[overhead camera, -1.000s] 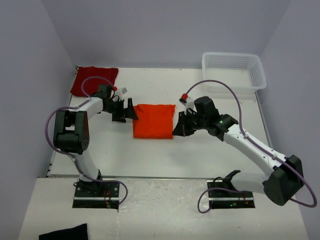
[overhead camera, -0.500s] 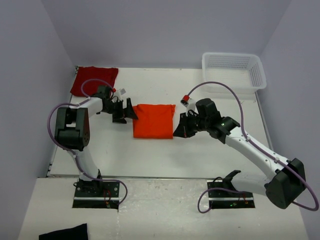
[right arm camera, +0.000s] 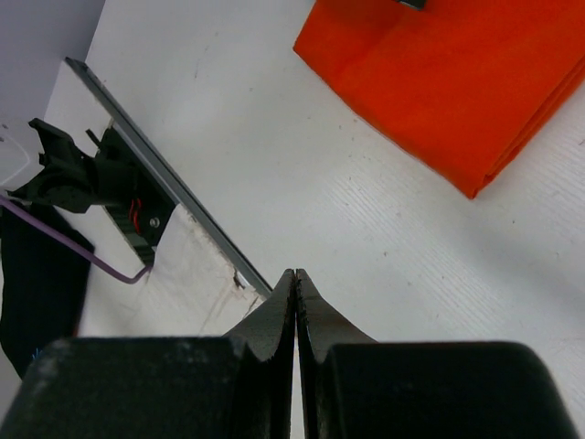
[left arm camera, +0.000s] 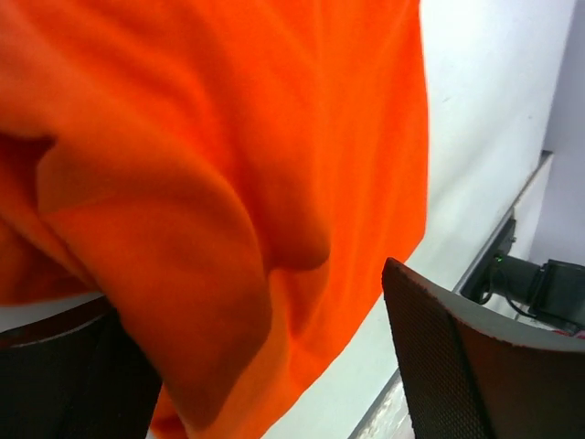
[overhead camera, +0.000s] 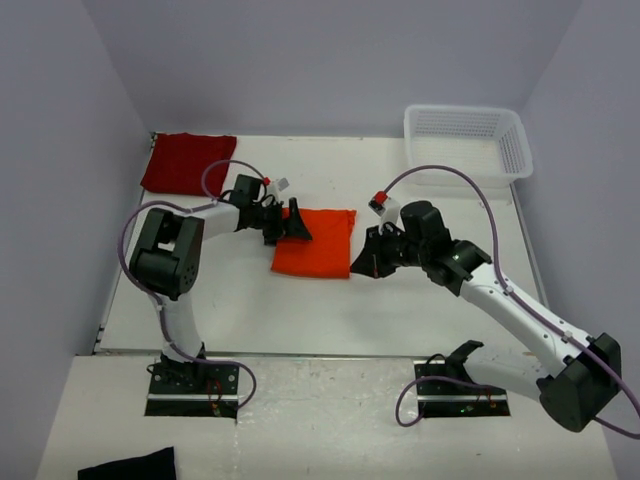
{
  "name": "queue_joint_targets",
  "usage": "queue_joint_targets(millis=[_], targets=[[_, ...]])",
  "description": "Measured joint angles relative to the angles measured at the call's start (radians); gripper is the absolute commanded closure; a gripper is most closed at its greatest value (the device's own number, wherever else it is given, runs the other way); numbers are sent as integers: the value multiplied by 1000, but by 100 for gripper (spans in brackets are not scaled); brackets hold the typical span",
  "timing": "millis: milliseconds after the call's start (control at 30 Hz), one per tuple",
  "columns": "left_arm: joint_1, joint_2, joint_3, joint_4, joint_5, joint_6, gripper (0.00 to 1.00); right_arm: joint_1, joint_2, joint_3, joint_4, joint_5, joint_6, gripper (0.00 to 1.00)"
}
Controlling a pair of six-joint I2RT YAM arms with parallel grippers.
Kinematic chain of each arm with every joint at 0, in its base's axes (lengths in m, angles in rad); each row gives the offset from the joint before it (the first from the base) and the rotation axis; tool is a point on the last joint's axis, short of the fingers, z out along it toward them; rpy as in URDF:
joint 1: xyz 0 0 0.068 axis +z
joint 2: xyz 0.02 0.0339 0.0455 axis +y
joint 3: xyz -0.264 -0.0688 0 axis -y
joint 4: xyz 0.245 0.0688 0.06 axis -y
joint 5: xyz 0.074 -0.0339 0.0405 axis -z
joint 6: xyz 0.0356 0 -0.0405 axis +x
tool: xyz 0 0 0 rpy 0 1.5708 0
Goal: Fold and stack the t-shirts
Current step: Put the neatly folded tshirt into the corner of the board with the left arm
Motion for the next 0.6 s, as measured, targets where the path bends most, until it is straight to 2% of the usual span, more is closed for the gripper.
queue_joint_targets(millis=[33,67,100,167,200,233,433,600], targets=[[-23,13,0,38,5,-27,24,0,-9,-4,0,3,1,100],[-45,27,0,76,3,-50,30,0,-21,-10,-2,6,4,100],[-62,44,-4,119,6,-79,52,1,-35,-14,-5,10,5,100],[-84,79,-15,190,1,-128,74,1,-63,-21,-10,24,9,100],[-91,100,-22,224,6,-153,93,1,-74,-23,-14,26,11,100],[-93,116,-25,249,12,-171,100,1,-84,-23,-22,27,12,100],[-95,176,3,339,76,-245,100,1,-105,-29,-31,37,16,100],[-100,183,10,362,72,-245,100,2,-113,-43,-53,59,16,100]])
